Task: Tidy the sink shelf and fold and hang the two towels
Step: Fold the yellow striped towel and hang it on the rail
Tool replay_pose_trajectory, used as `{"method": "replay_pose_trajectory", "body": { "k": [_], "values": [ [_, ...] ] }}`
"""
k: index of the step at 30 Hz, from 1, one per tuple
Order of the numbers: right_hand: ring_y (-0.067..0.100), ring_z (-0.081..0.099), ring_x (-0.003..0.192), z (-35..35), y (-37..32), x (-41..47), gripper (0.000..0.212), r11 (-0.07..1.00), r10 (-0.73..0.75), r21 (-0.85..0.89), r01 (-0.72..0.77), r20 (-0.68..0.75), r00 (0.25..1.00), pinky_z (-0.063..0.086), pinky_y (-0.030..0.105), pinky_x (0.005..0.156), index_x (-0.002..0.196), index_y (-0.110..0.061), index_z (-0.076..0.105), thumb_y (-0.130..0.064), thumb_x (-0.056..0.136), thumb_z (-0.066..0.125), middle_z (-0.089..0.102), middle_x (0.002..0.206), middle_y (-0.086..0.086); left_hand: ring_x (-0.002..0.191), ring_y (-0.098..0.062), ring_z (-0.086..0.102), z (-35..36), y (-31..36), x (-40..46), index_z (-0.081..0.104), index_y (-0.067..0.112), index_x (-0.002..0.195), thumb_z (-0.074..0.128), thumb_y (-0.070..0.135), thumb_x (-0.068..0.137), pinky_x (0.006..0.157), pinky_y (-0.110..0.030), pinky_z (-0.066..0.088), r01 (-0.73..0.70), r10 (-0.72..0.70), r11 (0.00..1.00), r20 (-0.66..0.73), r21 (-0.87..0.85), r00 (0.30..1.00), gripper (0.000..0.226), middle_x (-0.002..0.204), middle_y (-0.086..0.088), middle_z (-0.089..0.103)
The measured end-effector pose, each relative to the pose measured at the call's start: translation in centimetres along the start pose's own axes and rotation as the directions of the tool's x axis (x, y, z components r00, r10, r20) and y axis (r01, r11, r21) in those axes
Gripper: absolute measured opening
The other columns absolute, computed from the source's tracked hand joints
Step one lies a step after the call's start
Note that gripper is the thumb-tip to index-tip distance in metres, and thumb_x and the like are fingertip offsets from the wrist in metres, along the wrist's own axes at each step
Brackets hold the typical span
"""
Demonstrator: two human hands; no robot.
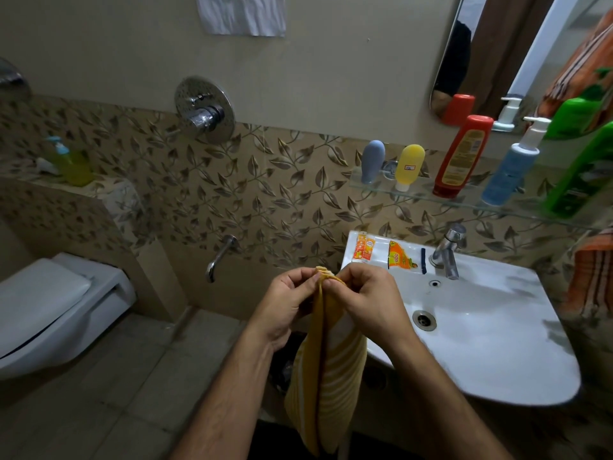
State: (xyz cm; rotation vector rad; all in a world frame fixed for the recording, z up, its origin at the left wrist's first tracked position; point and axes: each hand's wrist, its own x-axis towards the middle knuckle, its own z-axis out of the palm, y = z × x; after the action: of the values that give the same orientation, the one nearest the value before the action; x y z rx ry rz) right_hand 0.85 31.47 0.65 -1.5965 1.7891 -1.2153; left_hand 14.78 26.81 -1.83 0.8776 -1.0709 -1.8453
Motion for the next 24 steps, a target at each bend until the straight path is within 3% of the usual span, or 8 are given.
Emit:
{"method": "replay_pose_trajectory", "body": {
  "k": [4, 8, 11, 14, 16, 20, 21, 24],
  "values": [
    [0.004, 0.054, 0.056, -0.5, 0.1, 0.3, 0.022, 0.999, 0.008, -0.046, -0.009, -0.024, 1.000, 0.038, 0.017, 0.051, 0.066, -0.028, 0.063, -0.032, 0.085, 0.073, 0.059, 0.059, -0.008, 0.079, -0.015, 0.066, 0.2, 0.1, -0.2, 0.071, 0.007, 0.096, 0.066, 0.023, 0.077, 0.072, -0.024, 0.055, -0.066, 0.065, 0.998, 0.072, 0.008, 0.995, 0.025, 0.088, -0.010, 0.070],
    [0.003, 0.052, 0.056, -0.7, -0.1, 0.7, 0.021, 0.997, -0.025, -0.073, 0.026, 0.021, 0.999, 0.037, 0.018, 0.051, 0.068, -0.025, 0.063, -0.029, 0.087, 0.071, 0.058, 0.059, -0.010, 0.082, -0.014, 0.069, 0.6, 0.2, 0.0, 0.070, 0.007, 0.093, 0.071, 0.016, 0.072, 0.071, -0.021, 0.056, -0.178, 0.176, 0.980, 0.035, 0.091, 0.984, 0.023, 0.086, -0.006, 0.074],
    [0.004, 0.050, 0.057, -1.6, 0.2, 1.3, 0.018, 0.967, -0.055, 0.253, -0.014, 0.266, 0.962, 0.039, 0.019, 0.053, 0.071, -0.017, 0.063, -0.018, 0.085, 0.074, 0.057, 0.059, -0.009, 0.068, -0.009, 0.067, 0.4, 0.3, 0.0, 0.068, 0.008, 0.085, 0.067, 0.014, 0.079, 0.061, -0.019, 0.054, -0.133, 0.134, 0.991, 0.069, -0.026, 0.989, 0.009, 0.076, -0.004, 0.071],
    [0.010, 0.050, 0.064, -2.8, 1.2, 1.5, 0.020, 0.904, -0.141, 0.410, -0.122, 0.555, 0.820, 0.041, 0.023, 0.061, 0.072, -0.013, 0.061, -0.023, 0.081, 0.075, 0.054, 0.065, -0.002, 0.064, -0.007, 0.063, -0.5, 1.2, 0.1, 0.071, 0.015, 0.079, 0.080, 0.029, 0.076, 0.060, -0.018, 0.053, -0.154, 0.160, 0.987, 0.157, -0.050, 0.975, 0.016, 0.072, -0.002, 0.067],
    [0.018, 0.046, 0.066, -2.8, 1.8, 1.5, 0.038, 0.919, -0.172, 0.377, -0.113, 0.642, 0.747, 0.036, 0.030, 0.064, 0.072, -0.004, 0.060, -0.039, 0.081, 0.072, 0.047, 0.067, 0.006, 0.068, -0.006, 0.061, -1.1, 2.3, 0.3, 0.072, 0.019, 0.082, 0.084, 0.044, 0.067, 0.065, -0.017, 0.052, -0.186, 0.181, 0.982, 0.218, 0.004, 0.959, 0.031, 0.075, 0.000, 0.066],
    [0.032, 0.034, 0.060, -2.9, 2.8, 1.1, 0.087, 0.959, -0.131, 0.271, -0.078, 0.673, 0.728, 0.026, 0.043, 0.062, 0.062, 0.011, 0.046, -0.073, 0.073, 0.065, 0.035, 0.062, 0.018, 0.073, -0.005, 0.059, -2.1, 4.5, 0.7, 0.073, 0.025, 0.082, 0.083, 0.053, 0.064, 0.071, -0.015, 0.050, -0.224, 0.197, 0.971, 0.250, 0.086, 0.948, 0.035, 0.079, 0.005, 0.066],
    [0.029, 0.037, 0.061, -3.1, 2.9, 1.1, 0.091, 0.978, -0.099, 0.202, -0.058, 0.685, 0.722, 0.028, 0.040, 0.062, 0.061, 0.011, 0.045, -0.078, 0.069, 0.064, 0.038, 0.062, 0.015, 0.074, -0.005, 0.058, -2.4, 4.8, 0.8, 0.073, 0.026, 0.083, 0.083, 0.054, 0.064, 0.072, -0.015, 0.050, -0.233, 0.200, 0.966, 0.250, 0.109, 0.947, 0.036, 0.080, 0.005, 0.065],
    [0.007, 0.038, 0.052, -3.7, 2.7, 0.8, 0.071, 0.977, 0.088, -0.202, 0.073, 0.685, 0.724, 0.028, 0.031, 0.057, 0.051, -0.018, 0.039, -0.088, 0.058, 0.049, 0.037, 0.052, -0.011, 0.073, -0.005, 0.059, -3.2, 5.8, 0.9, 0.073, 0.024, 0.083, 0.083, 0.054, 0.064, 0.071, -0.015, 0.051, -0.275, 0.245, 0.953, 0.217, 0.124, 0.945, 0.037, 0.080, 0.004, 0.066]
  ]
}}
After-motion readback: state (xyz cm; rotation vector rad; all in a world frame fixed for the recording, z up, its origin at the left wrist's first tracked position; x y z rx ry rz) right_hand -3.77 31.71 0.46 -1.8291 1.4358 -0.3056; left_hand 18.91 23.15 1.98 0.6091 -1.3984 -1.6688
